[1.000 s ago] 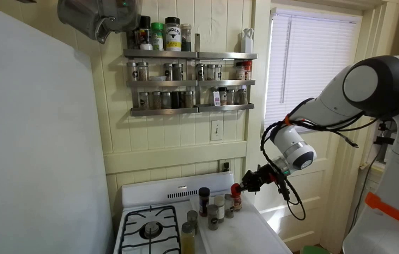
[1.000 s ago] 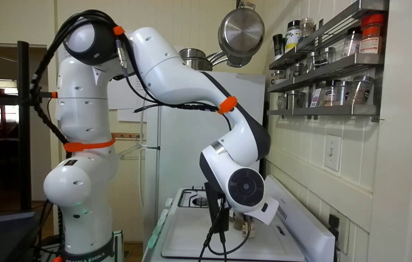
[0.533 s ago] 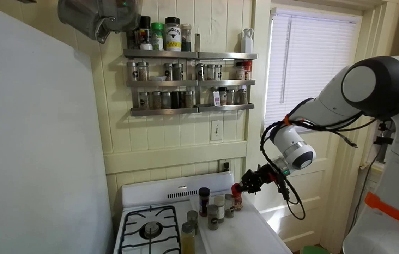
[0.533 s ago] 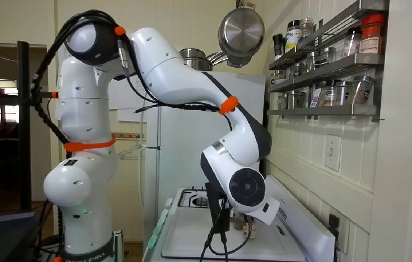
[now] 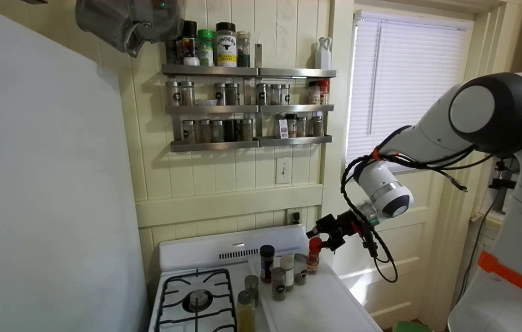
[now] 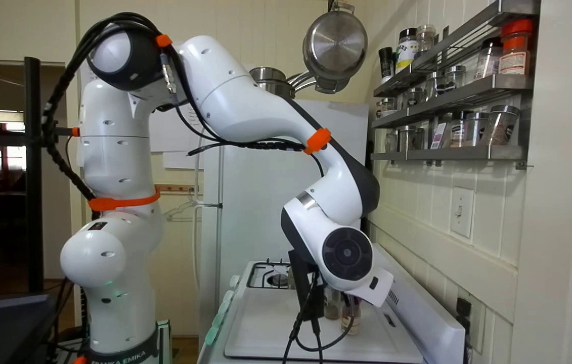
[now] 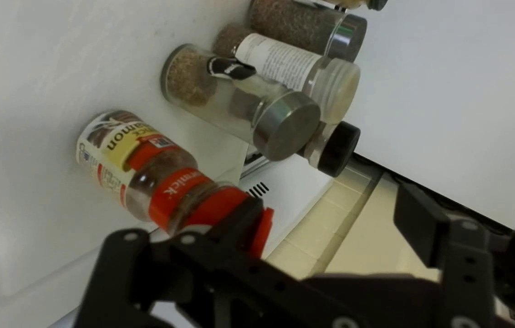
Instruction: Close the lid on the red container.
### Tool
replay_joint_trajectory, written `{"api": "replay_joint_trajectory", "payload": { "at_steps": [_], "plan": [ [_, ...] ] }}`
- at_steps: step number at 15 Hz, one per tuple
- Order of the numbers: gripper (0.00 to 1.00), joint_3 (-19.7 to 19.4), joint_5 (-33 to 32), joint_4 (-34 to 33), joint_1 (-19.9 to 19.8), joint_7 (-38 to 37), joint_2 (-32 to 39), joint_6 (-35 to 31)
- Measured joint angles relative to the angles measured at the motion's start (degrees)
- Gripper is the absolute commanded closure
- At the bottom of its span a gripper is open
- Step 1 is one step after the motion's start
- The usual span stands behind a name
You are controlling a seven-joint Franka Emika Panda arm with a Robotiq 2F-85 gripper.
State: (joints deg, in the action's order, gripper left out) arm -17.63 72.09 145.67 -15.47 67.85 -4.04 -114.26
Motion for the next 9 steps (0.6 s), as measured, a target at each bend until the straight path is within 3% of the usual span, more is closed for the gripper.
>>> {"api": "replay_joint_trajectory", "payload": {
  "at_steps": [9],
  "plan": [
    [0.00, 1.0, -1.0, -0.4, 0.0, -0.2, -0.1, 0.0]
  ]
}}
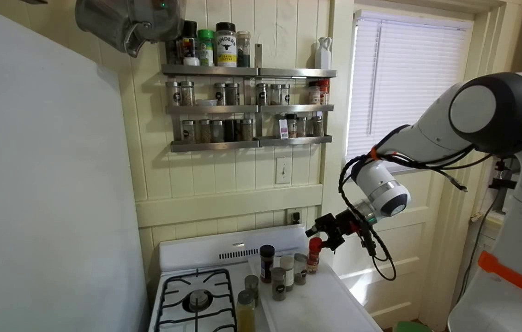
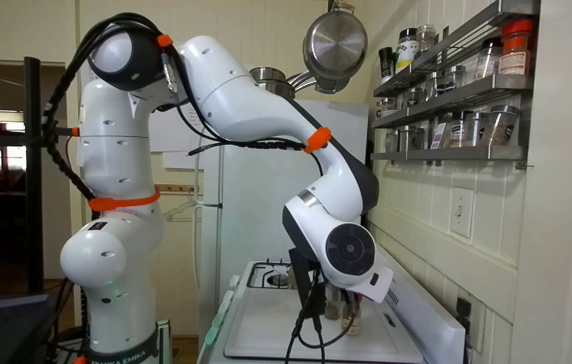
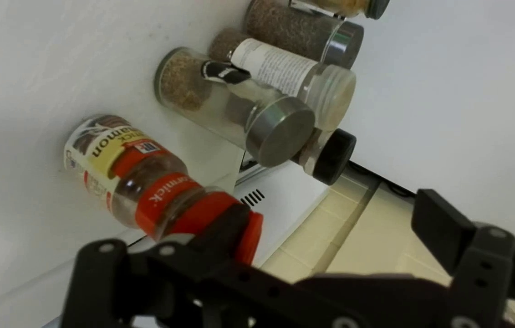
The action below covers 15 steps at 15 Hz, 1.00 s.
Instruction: Close the lid on the red container.
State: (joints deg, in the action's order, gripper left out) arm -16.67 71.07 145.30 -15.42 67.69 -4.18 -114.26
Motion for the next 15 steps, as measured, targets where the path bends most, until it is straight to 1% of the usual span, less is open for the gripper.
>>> {"api": "replay_joint_trajectory", "payload": {
  "at_steps": [4, 8, 15],
  "plan": [
    [0.00, 1.0, -1.9, -0.7, 0.2, -0.9, -0.6, 0.0],
    [0.00, 1.0, -4.1, -1.0, 0.2, -1.6, -1.6, 0.3],
    [0.00, -0.7, -8.0, -1.0, -1.0, -1.7, -1.8, 6.7]
  ]
}}
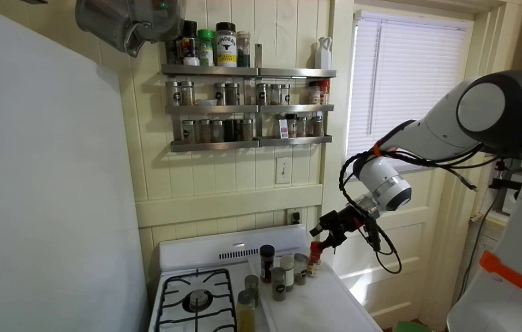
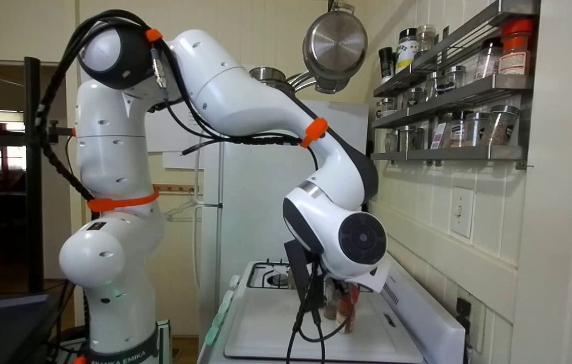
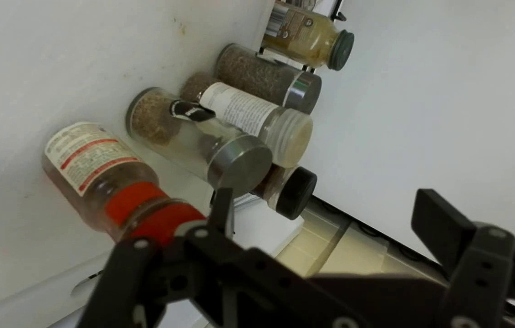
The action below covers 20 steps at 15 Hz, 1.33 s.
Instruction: Close the lid on the red container.
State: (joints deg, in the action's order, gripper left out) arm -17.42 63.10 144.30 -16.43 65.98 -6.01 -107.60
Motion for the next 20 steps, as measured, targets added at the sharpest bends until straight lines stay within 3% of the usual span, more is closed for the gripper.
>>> {"api": "replay_joint_trajectory", "payload": {
  "at_steps": [9, 15, 18, 20],
  "plan": [
    [0.00, -0.5, -2.9, -0.1, -0.5, -0.1, 0.1, 1.3],
    [0.00, 1.0, -14.6, -0.1, -0.5, -5.9, -4.4, 0.6],
    [0.00, 2.7, -21.4, -0.1, -0.4, -11.4, -7.8, -3.8],
    [0.27, 4.1, -25.6, 0.1, 0.0, -15.2, -10.2, -8.4]
  ]
}}
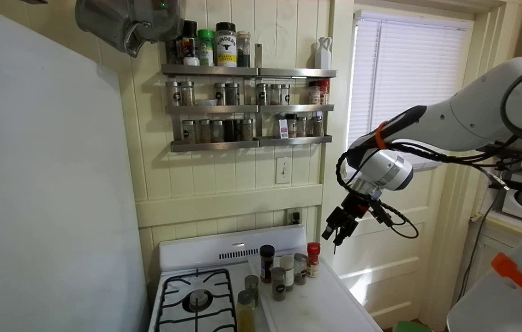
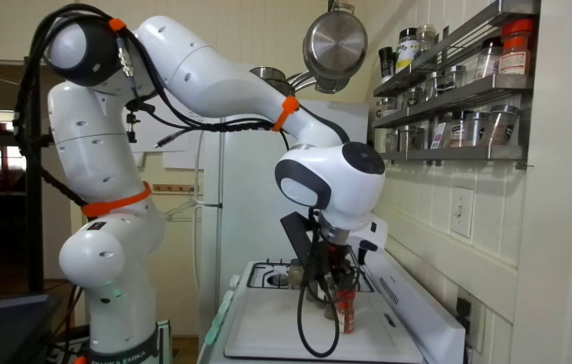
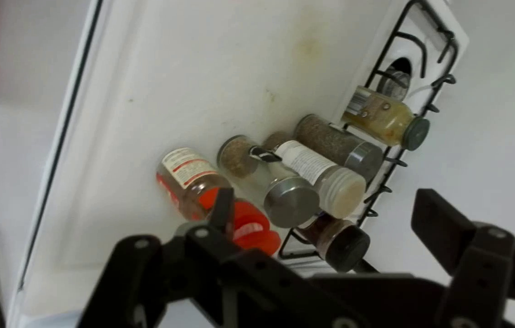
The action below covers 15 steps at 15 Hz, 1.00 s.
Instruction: Close the lid on the red container.
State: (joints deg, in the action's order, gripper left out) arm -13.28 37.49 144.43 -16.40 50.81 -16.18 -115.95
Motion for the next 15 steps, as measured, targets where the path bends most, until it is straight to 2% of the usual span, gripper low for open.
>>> {"api": "replay_joint_trajectory", "payload": {
  "at_steps": [5, 9, 10, 15],
  "plan": [
    [0.67, 3.1, -12.0, 0.6, 2.3, -9.3, -3.8, -10.7],
    [0.96, 3.7, -20.7, 0.7, 4.3, -15.6, -3.9, -14.3],
    [1.00, 3.7, -22.2, 0.7, 4.8, -16.6, -3.8, -14.7],
    [1.00, 3.7, -26.2, 0.8, 6.9, -19.1, -3.3, -17.2]
  ]
}}
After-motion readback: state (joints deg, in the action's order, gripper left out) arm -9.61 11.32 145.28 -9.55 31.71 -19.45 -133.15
